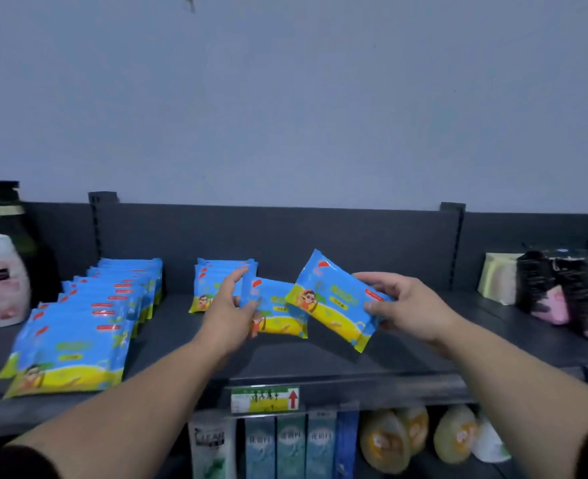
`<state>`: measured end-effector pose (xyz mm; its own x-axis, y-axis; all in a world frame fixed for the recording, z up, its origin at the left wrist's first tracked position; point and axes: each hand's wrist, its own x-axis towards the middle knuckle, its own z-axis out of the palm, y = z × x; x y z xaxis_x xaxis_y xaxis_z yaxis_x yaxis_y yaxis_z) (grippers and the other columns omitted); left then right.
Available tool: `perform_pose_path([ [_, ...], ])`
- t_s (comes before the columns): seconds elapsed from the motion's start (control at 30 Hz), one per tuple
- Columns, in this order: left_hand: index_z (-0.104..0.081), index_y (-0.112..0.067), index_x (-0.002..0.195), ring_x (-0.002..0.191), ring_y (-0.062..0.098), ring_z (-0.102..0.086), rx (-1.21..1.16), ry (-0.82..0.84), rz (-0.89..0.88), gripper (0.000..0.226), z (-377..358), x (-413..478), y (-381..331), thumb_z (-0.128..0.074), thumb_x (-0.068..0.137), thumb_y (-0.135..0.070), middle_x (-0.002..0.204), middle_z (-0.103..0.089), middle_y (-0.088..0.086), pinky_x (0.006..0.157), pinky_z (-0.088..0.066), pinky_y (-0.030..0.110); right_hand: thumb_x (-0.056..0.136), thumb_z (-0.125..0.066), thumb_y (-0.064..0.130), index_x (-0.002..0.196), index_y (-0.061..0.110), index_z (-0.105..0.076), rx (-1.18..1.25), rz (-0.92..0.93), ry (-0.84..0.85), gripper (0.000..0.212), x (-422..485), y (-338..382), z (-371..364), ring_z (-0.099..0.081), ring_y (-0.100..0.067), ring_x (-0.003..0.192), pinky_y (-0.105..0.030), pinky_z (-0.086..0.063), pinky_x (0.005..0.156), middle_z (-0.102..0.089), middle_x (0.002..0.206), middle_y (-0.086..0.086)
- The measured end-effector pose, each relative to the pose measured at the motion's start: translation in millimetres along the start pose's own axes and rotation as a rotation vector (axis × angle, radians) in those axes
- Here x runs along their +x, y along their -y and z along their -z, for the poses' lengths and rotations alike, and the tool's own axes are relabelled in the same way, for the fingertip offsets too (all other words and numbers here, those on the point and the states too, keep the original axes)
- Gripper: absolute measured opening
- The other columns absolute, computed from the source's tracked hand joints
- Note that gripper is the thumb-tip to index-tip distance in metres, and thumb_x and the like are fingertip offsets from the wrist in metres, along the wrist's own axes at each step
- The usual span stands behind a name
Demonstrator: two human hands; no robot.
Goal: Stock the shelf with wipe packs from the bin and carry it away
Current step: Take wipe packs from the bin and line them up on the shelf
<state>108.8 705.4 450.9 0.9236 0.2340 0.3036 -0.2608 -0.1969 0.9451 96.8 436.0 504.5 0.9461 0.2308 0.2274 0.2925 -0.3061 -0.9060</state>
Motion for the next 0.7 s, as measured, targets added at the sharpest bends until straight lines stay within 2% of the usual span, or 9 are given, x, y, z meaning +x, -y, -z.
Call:
perform_pose_path([
  [0.1, -0.041, -0.042, 0.129, 0.051, 0.023, -0.049, 0.003, -0.038, 0.041, 0.047, 26.7, 23.9, 18.3, -0.055, 0.095, -0.012, 0.06, -0.052, 0.005, 0.059, -0.046, 0.038, 0.089, -0.06, -0.003, 0.114, 0.025, -0.066, -0.029, -0.019, 0.033, 0.039, 31.2, 5.2, -26.7, -0.067, -0.002, 0.068, -0.017, -0.05, 0.055, -0.071, 0.1, 0.002],
  [0.23, -0.041, -0.045, 0.125, 0.055, 0.022, -0.049, -0.015, -0.119, 0.104, 0.048, 47.1, 49.8, 36.4, -0.053, 0.095, -0.01, 0.067, -0.057, 0.009, 0.06, -0.046, 0.037, 0.089, -0.059, -0.004, 0.114, 0.024, -0.066, -0.08, -0.037, 0.109, 0.039, 71.9, 6.8, -55.6, -0.067, -0.003, 0.07, -0.019, -0.052, 0.057, -0.071, 0.091, 0.007],
  [0.33, -0.043, -0.042, 0.127, 0.057, 0.02, -0.054, -0.022, -0.179, 0.146, 0.047, 55.1, 68.2, 50.0, -0.054, 0.094, -0.01, 0.082, -0.065, 0.008, 0.057, -0.047, 0.033, 0.089, -0.058, -0.003, 0.115, 0.025, -0.065, -0.115, -0.052, 0.191, 0.039, 101.1, 4.5, -77.9, -0.067, -0.009, 0.076, -0.027, -0.058, 0.065, -0.071, 0.096, 0.004],
  [0.4, -0.043, -0.042, 0.128, 0.066, 0.018, -0.061, 0.027, -0.202, 0.143, 0.049, 58.3, 76.2, 52.4, -0.052, 0.092, -0.009, 0.096, -0.068, 0.004, 0.06, -0.048, 0.031, 0.089, -0.057, -0.003, 0.114, 0.027, -0.064, -0.14, -0.059, 0.235, 0.04, 119.5, 0.5, -92.9, -0.067, -0.013, 0.081, -0.034, -0.058, 0.073, -0.07, 0.101, 0.001],
  [0.47, -0.041, -0.042, 0.126, 0.078, 0.017, -0.065, 0.08, -0.231, 0.144, 0.051, 62.3, 82.8, 54.2, -0.05, 0.092, -0.007, 0.104, -0.067, 0.0, 0.065, -0.051, 0.03, 0.089, -0.057, -0.003, 0.112, 0.029, -0.064, -0.162, -0.063, 0.266, 0.041, 136.2, -3.8, -107.0, -0.067, -0.015, 0.084, -0.039, -0.058, 0.076, -0.069, 0.104, -0.002],
  [0.53, -0.035, -0.042, 0.135, 0.088, 0.019, -0.065, 0.105, -0.278, 0.177, 0.055, 66.3, 89.6, 57.0, -0.048, 0.093, -0.008, 0.111, -0.064, -0.001, 0.074, -0.053, 0.033, 0.089, -0.057, -0.004, 0.115, 0.028, -0.064, -0.175, -0.06, 0.295, 0.042, 152.2, -5.9, -119.9, -0.067, -0.016, 0.083, -0.04, -0.058, 0.076, -0.068, 0.107, -0.003],
  [0.63, -0.026, -0.036, 0.145, 0.11, 0.025, -0.058, 0.138, -0.346, 0.224, 0.054, 69.8, 98.4, 61.3, -0.046, 0.096, -0.028, 0.136, -0.053, 0.001, 0.098, -0.047, 0.041, 0.087, -0.058, -0.002, 0.119, 0.027, -0.063, -0.212, -0.045, 0.324, 0.044, 173.0, -8.0, -138.8, -0.065, -0.017, 0.082, -0.036, -0.057, 0.073, -0.065, 0.113, -0.001],
  [0.7, -0.024, -0.027, 0.148, 0.124, 0.023, -0.048, 0.183, -0.336, 0.226, 0.063, 68.1, 98.3, 60.3, -0.049, 0.094, -0.045, 0.144, -0.043, 0.001, 0.103, -0.038, 0.032, 0.086, -0.06, 0.0, 0.118, 0.029, -0.064, -0.291, 0.004, 0.333, 0.044, 183.4, -11.7, -151.8, -0.063, -0.015, 0.086, -0.028, -0.055, 0.07, -0.063, 0.114, 0.003],
])
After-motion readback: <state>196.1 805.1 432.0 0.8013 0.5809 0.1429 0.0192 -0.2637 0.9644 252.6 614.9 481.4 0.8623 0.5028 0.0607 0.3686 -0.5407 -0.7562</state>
